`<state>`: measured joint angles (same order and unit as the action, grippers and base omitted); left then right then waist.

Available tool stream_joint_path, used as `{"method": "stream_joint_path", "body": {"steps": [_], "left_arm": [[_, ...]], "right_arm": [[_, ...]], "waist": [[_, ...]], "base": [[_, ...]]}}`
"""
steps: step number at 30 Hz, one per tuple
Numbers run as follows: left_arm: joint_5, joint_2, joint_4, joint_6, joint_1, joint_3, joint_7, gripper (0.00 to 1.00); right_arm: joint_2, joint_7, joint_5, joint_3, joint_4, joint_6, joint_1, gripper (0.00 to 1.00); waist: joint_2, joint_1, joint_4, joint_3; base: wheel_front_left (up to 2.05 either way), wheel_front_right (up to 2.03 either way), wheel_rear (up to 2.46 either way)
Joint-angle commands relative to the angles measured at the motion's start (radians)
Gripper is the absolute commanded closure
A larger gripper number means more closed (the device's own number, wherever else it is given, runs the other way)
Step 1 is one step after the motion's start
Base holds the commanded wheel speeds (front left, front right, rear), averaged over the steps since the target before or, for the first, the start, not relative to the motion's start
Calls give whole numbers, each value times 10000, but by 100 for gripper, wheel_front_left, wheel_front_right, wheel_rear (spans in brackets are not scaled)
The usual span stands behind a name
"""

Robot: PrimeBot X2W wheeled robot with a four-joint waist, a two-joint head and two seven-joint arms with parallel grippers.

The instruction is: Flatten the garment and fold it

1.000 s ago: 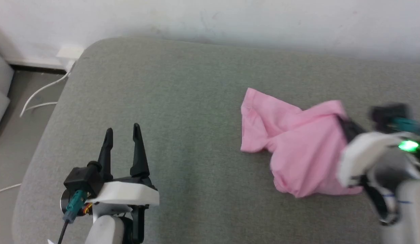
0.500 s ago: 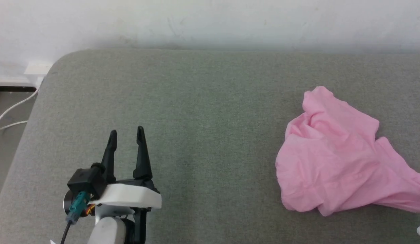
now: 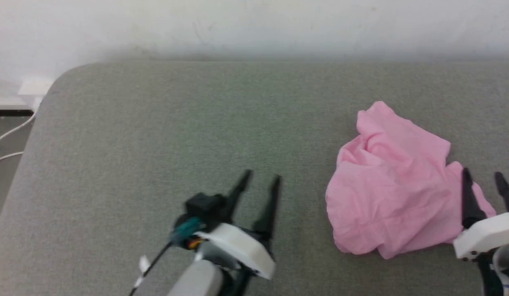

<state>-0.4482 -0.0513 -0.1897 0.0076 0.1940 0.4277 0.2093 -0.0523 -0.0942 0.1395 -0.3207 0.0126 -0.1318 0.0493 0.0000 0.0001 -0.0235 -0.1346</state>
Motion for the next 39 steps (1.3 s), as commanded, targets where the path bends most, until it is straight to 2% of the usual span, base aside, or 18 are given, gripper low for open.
{"method": "stream_joint_path", "body": {"steps": [1,4,7,12,17,18,19,20,24,28,33,39], "left_arm": [[-250,10,-163,-149,318,470,-249,0],[-878,10,-679,-340,690,1690,-1338,0],[-1221,10,-1239,-270,1031,2490,-2406,0],[-2026,10,-1634,-156,1277,3094,-3382,0],[-2405,10,-1893,39,1469,3269,-3624,0],[-2449,10,-1943,58,1508,3295,-3639,5],[-2466,10,-1972,77,1552,3307,-3587,57],[-2484,10,-1990,89,1596,3316,-3507,100],[-2493,6,-2096,200,1733,3208,-3127,100],[-2591,-280,-1900,711,1601,2470,-2371,100],[-2702,-1327,-1090,1671,1125,1178,-1661,100],[-2805,-2431,155,2764,164,116,-1596,100]], "right_arm": [[19,64,102,196,-25,11,-47,0],[19,85,194,683,-15,11,-49,0],[20,136,254,1059,-31,11,-70,0],[20,449,380,1548,-113,11,-100,0],[20,784,441,1976,-173,11,-133,0],[20,828,450,2057,-176,11,-132,0],[20,862,474,2132,-177,11,-130,0],[20,883,502,2191,-172,11,-131,0],[20,901,557,2316,-168,11,-135,0],[20,889,525,2250,-259,11,-113,0],[20,744,456,2190,-300,11,-119,0],[20,521,521,2344,-246,11,-121,0]], "waist": [[0,-1,-233,-64],[0,-1,-594,-127],[0,-1,-916,-195],[0,-1,-1395,-299],[0,-1,-1628,-378],[0,-1,-1646,-383],[0,-1,-1648,-389],[0,-1,-1627,-396],[0,-1,-1359,-378],[0,-1,-878,-317],[0,-1,-112,-142],[0,-1,773,-1]], "base": [[0,0,0],[0,0,0],[0,0,0],[0,0,0],[0,0,0],[0,0,0],[0,0,0],[0,0,0],[0,0,0],[0,0,0],[0,0,0],[0,0,0]]}}
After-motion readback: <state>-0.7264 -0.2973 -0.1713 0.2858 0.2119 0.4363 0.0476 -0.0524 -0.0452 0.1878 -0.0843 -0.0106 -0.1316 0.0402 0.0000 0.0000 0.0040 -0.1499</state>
